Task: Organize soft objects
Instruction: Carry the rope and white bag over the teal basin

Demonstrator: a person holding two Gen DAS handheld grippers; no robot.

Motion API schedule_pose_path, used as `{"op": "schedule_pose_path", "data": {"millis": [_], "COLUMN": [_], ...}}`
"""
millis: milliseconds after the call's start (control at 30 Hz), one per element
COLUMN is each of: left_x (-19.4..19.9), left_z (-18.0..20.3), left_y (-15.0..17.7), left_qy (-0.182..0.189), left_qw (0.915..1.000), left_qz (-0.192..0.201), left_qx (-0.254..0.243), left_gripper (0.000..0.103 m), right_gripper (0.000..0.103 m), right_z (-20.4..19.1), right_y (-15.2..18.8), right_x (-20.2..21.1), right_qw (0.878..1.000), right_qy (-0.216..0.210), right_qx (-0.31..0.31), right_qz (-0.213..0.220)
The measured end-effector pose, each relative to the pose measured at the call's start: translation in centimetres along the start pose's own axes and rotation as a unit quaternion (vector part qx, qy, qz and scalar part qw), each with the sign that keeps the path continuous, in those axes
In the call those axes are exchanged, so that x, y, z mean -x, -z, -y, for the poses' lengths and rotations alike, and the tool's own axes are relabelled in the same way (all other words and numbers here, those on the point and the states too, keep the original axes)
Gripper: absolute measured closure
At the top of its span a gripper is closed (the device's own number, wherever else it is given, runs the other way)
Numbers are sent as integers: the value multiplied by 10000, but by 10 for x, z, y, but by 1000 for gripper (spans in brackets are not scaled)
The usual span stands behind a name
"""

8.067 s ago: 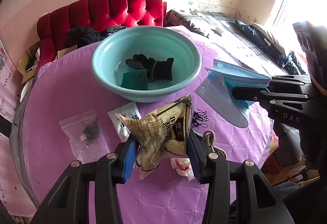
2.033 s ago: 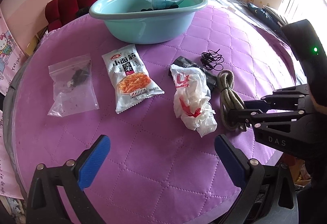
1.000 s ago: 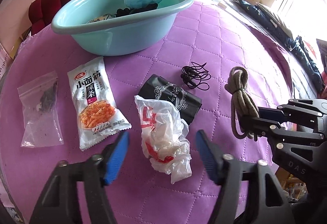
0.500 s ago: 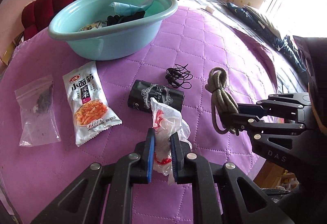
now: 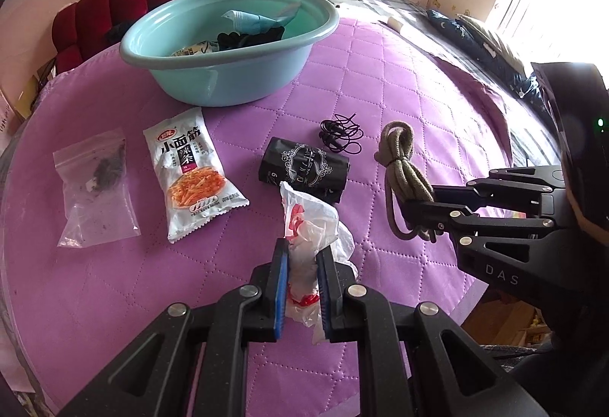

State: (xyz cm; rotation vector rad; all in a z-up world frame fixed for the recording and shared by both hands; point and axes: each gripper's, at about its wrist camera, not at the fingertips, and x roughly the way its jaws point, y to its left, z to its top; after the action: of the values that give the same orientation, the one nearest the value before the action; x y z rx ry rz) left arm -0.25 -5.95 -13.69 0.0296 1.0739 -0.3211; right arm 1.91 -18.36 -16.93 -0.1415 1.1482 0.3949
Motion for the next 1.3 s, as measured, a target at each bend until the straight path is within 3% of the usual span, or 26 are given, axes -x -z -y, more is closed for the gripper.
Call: {"op": "schedule_pose_path", "data": {"millis": [567,1300], "left_x": [29,62], "left_z": [-15,-28], "left_y": [-4,-53], "left_qy": [-313,-392], "left_qw": [9989,9953], "left_qz": [291,881], "left_qx": [173,79], "left_gripper": [88,88], "right_gripper": [87,86], "right_z": [-13,-19], "right_y": [-18,-72], "right_x": [19,53], "right_qw": [9993,9968], "right_qy": [-19,-109], "right_qx": [219,332], "right_qz": [313,717]}}
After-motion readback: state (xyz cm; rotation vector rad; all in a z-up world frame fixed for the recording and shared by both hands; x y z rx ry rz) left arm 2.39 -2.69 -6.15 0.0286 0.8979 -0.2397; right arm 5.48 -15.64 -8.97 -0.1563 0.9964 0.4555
